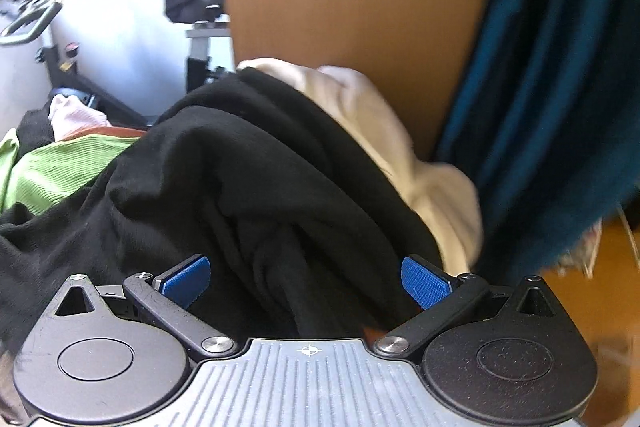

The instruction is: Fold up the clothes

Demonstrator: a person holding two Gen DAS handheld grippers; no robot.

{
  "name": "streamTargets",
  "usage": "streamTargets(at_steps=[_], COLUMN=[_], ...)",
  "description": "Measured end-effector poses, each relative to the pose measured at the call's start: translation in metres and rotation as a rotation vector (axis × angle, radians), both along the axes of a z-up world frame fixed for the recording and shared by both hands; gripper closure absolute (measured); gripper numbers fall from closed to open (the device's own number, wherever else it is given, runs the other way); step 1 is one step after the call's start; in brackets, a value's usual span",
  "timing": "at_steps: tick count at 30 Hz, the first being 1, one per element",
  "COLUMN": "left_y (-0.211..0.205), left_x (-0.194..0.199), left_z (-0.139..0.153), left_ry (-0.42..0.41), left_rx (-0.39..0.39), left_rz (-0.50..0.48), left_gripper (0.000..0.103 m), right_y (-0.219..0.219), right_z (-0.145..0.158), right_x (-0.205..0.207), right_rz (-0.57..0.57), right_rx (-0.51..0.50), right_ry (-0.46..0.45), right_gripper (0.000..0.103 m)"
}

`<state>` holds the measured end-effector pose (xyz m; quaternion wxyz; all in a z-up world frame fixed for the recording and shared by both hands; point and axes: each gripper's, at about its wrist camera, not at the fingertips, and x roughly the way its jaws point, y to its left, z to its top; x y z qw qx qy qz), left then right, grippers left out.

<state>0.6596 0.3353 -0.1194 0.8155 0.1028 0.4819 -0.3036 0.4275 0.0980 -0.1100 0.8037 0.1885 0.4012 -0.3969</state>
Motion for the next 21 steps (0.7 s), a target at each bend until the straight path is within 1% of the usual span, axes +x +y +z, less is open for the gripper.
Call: streamTargets(at_steps=[5,7,9,11,13,21], left_y=[-0.009,-0.011,-0.009,-0.007,-0.008,-0.005], left_x=[0.015,0.017,0.017,0.017,0.016,0.019], left_z=[-0.022,-0.034,-0.040,-0.044,-0.045,-0.048], left_ry=[0.007,0.005,0.003,-0.003,-0.003,0.025], left_rx=[0.032,0.063,0.056,0.044,0.051,0.045], left_rz=[0.056,0.063,0.061,0.060,0.050,0.037], left_gripper=[0.000,0.000,0.000,0.000,0.000,0.000], right_y=[-0.011,-0.012,-0.013,-0.014,-0.016,-0.020], right_z=[-0.031,-0.041,-0.052,-0.055,-0.057,-0.060], right_x=[0.035,0.045,0.054,0.058,0.060,0.066], right_rz=[0.069,0.084,0.099,0.100,0.099,0.081], right_rx=[-0.019,-0.033,-0.047,-0.044,-0.037,-0.005], right_ry=[0.038,0.063,0.088,0.091,0.094,0.095], right_gripper=[0.001,0.001,0.001,0.001,0.001,0.001])
